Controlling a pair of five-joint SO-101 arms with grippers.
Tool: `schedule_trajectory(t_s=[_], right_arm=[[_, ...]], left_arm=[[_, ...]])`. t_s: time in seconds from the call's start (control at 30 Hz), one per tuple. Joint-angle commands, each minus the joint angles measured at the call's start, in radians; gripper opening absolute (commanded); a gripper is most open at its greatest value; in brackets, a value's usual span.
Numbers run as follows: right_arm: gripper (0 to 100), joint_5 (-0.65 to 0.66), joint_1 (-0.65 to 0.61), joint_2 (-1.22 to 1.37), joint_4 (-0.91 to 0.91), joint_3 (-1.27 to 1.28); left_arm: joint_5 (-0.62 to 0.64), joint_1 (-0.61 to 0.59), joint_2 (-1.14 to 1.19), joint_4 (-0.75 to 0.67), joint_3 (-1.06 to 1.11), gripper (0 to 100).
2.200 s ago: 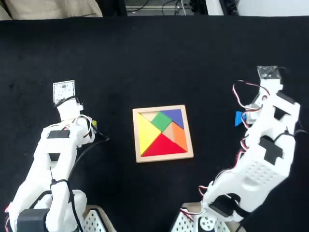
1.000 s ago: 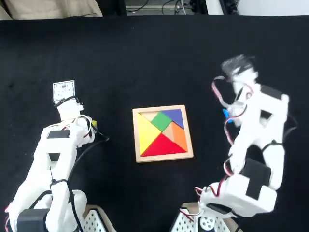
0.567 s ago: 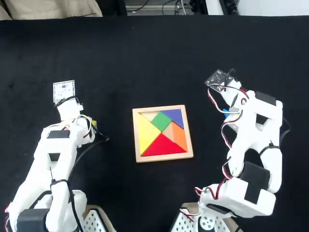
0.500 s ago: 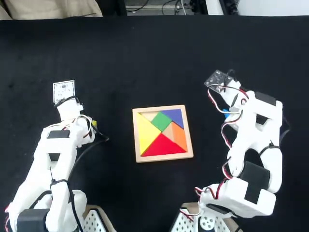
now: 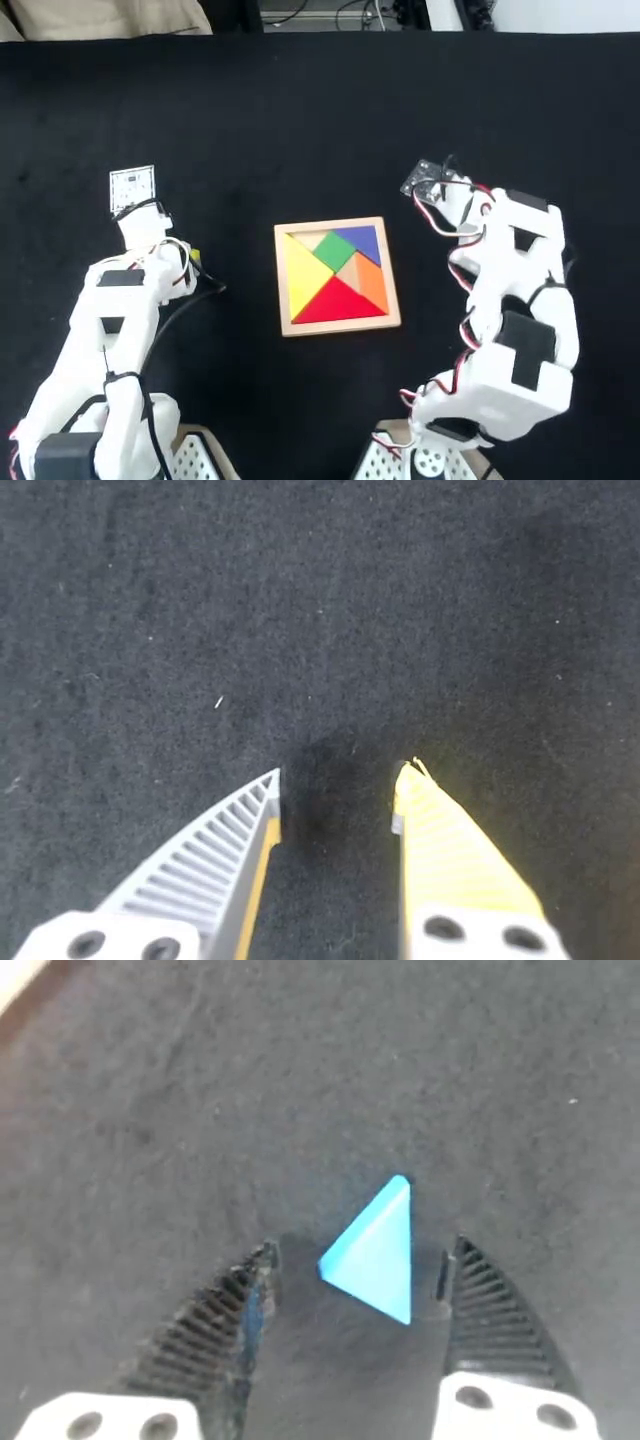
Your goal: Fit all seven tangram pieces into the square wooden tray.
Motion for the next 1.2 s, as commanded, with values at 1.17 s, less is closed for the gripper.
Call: schedule_trajectory(t_s=[1.17], right_arm=[[20.9, 0.121, 0.083, 0.176, 0.120, -0.234]], left_arm=[[0.006, -0.007, 0.002, -0.018, -0.035, 19]])
